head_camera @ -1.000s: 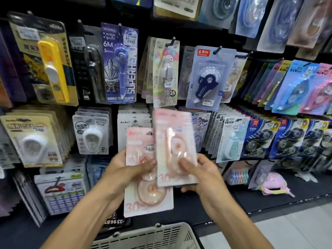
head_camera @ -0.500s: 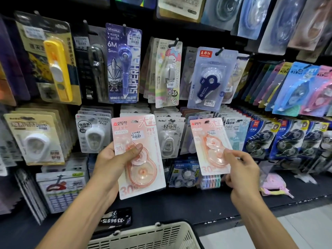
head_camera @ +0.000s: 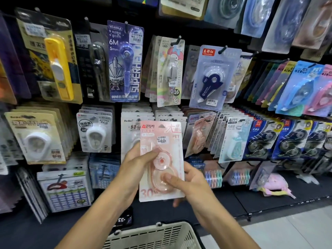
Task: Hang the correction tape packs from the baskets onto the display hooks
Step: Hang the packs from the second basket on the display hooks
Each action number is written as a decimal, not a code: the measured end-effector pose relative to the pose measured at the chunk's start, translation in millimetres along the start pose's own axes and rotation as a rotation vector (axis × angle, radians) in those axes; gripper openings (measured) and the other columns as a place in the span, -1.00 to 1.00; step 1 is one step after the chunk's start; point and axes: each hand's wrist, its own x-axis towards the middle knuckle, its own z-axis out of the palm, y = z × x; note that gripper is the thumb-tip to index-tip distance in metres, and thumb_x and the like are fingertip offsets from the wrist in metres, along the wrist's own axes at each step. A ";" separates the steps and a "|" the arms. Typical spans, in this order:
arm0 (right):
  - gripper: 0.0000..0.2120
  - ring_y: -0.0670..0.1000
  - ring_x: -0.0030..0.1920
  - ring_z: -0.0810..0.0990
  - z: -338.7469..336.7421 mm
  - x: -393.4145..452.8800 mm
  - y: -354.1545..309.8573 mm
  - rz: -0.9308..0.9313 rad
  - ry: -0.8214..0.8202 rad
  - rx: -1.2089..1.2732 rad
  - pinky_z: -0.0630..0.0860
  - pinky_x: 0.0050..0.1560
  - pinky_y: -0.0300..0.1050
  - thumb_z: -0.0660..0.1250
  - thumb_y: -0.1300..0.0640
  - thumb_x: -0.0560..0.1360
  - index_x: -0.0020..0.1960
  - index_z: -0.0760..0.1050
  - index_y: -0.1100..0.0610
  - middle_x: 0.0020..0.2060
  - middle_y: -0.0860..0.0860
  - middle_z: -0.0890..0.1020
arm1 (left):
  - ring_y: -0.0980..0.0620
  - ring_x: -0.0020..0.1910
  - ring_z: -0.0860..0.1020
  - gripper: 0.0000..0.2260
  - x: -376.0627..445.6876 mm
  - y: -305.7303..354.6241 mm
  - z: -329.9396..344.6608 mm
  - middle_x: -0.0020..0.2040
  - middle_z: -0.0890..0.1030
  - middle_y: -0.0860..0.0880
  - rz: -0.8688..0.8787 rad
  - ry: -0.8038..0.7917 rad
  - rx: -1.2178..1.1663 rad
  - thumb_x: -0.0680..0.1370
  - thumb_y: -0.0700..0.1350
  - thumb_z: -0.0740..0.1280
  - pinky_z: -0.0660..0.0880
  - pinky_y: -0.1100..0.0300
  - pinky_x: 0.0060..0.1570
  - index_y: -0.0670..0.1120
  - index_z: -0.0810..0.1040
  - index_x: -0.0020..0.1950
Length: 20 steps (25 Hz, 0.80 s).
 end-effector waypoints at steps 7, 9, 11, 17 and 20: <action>-0.77 -0.08 -0.52 0.55 -74.1 9.1 -36.3 0.033 0.601 0.005 0.34 -0.59 -0.22 0.42 0.08 0.55 0.19 0.54 0.03 -0.14 0.03 0.71 | 0.05 0.31 0.48 -0.69 10.9 6.6 -27.9 0.32 0.54 0.16 0.464 0.232 0.933 0.60 -0.14 0.37 0.42 0.08 0.30 0.14 0.53 0.31; -0.73 -0.13 -0.58 0.48 -84.9 4.0 -37.0 0.004 0.690 0.026 0.27 -0.63 -0.27 0.45 0.08 0.52 0.19 0.53 -0.04 -0.15 0.01 0.69 | 0.01 0.54 0.24 -0.54 15.0 0.9 -29.8 0.57 0.31 0.09 0.497 0.174 1.352 0.62 -0.03 0.31 0.19 0.01 0.48 0.11 0.36 0.52; -0.76 -0.15 -0.61 0.45 -89.8 0.3 -33.7 -0.021 0.739 0.078 0.22 -0.65 -0.30 0.46 0.09 0.50 0.13 0.53 -0.09 -0.15 0.01 0.68 | -0.01 0.64 -0.01 -0.44 19.0 -5.5 -28.3 0.68 0.01 0.05 0.448 0.136 1.600 0.63 0.06 0.23 -0.01 -0.03 0.57 0.13 0.15 0.62; -0.44 0.15 0.07 0.69 -92.5 12.9 -21.4 -0.051 0.565 0.289 0.66 0.02 0.00 0.27 0.42 0.58 0.45 0.37 -0.05 0.37 0.12 0.46 | -0.03 0.66 -0.20 -0.35 23.4 -17.7 -33.6 0.69 -0.20 0.03 0.336 0.041 1.685 0.64 0.10 0.20 -0.17 -0.13 0.60 0.14 -0.04 0.66; -0.47 0.21 0.30 0.56 -80.6 18.7 5.6 0.080 0.519 0.329 0.58 0.17 0.05 0.26 0.36 0.61 0.52 0.30 0.03 0.41 0.11 0.45 | -0.05 0.64 0.02 -0.43 13.3 -25.9 -34.3 0.68 0.08 -0.01 0.461 0.091 1.558 0.61 0.01 0.27 -0.03 -0.07 0.59 0.06 0.21 0.62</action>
